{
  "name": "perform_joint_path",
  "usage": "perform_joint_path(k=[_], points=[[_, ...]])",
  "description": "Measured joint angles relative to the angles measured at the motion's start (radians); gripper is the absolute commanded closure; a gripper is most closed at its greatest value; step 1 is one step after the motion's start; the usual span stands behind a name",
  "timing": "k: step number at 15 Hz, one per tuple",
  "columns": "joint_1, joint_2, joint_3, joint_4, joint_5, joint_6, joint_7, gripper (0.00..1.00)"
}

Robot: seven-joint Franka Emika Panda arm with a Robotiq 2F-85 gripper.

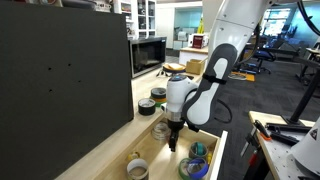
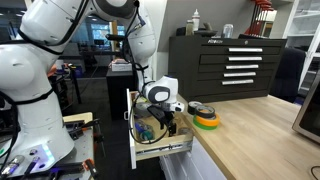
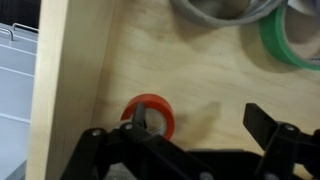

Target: Remove the small orange tape from the drawer.

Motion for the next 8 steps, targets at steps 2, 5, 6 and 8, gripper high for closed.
perform_joint_path(k=[2, 5, 6, 8], points=[[0.0, 0.005, 0.0, 0.014, 0.0, 0.0, -0.01, 0.0], [-0.001, 0.012, 0.001, 0.03, 0.0, 0.0, -0.014, 0.0], [-0.003, 0.016, 0.002, 0.034, 0.0, 0.0, -0.014, 0.0], [-0.009, 0.025, 0.007, 0.04, 0.0, 0.0, -0.016, 0.0]])
